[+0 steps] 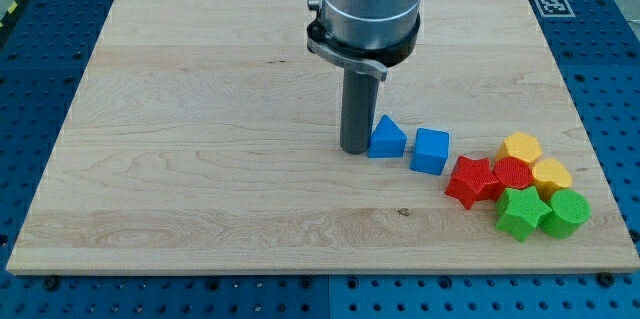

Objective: Move the blue cube slightly to the right

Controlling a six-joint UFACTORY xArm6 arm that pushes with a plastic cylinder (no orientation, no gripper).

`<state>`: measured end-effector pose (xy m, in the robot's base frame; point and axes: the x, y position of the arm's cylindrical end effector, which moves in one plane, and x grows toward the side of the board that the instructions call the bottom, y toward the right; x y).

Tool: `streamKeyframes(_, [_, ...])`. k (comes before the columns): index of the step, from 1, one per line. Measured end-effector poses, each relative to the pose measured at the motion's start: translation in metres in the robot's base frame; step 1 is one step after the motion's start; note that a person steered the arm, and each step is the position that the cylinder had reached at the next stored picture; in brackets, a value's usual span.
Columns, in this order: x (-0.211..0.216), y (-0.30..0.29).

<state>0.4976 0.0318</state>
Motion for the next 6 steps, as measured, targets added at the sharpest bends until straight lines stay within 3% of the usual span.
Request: streamKeyframes(6, [0.008, 0.053])
